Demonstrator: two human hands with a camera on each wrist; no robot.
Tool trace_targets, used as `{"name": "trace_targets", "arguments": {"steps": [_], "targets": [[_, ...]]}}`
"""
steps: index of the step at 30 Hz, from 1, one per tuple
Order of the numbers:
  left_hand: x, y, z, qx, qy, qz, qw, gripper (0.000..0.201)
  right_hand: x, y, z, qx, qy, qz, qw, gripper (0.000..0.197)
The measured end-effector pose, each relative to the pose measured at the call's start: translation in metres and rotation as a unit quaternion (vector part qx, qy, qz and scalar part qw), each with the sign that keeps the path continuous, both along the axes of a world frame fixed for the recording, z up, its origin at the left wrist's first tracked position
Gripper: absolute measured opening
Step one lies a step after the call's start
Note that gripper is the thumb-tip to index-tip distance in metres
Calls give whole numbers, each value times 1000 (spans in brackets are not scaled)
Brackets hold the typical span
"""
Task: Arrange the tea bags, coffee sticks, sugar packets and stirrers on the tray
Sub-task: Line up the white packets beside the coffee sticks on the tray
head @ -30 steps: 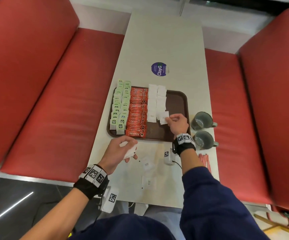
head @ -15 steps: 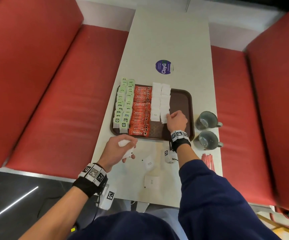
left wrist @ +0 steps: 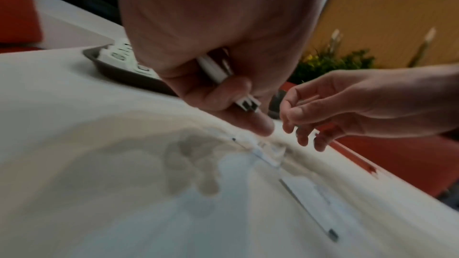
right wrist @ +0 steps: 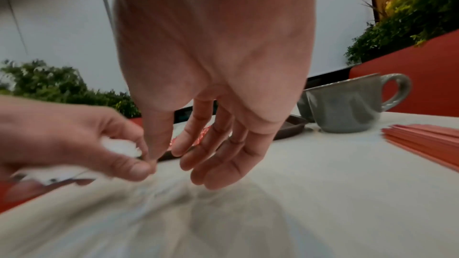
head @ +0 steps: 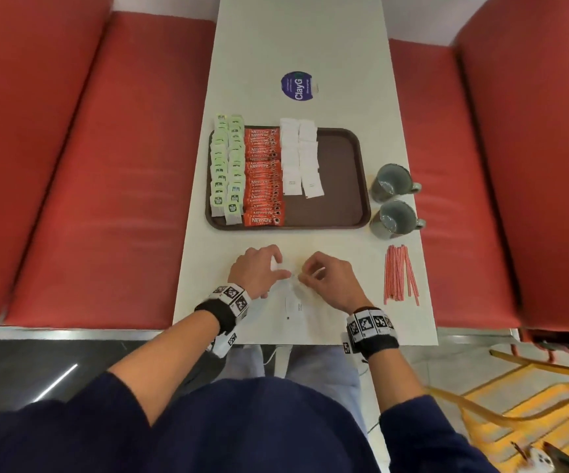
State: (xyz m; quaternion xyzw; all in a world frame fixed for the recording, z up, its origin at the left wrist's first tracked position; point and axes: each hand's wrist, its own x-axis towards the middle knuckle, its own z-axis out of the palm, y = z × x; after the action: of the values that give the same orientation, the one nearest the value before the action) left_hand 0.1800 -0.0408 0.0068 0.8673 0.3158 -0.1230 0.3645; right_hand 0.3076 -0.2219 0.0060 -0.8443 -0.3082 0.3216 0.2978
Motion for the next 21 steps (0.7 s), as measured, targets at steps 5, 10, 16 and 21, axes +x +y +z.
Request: {"name": "trace_targets", "arguments": {"steps": [5, 10, 16, 21], "targets": [[21, -14, -16, 118, 23, -155, 981, 57, -29, -23, -13, -121, -88, 96, 984, 57], [27, -17, -14, 188, 24, -222, 956, 43, -46, -22, -20, -141, -153, 125, 970, 50], [25, -7, -11, 142, 18, -170, 975, 25, -42, -17, -26, -145, -106, 111, 978, 29], [9, 5, -14, 75, 28, -111, 991, 18, -28, -21, -20, -82, -67, 20, 994, 18]]}}
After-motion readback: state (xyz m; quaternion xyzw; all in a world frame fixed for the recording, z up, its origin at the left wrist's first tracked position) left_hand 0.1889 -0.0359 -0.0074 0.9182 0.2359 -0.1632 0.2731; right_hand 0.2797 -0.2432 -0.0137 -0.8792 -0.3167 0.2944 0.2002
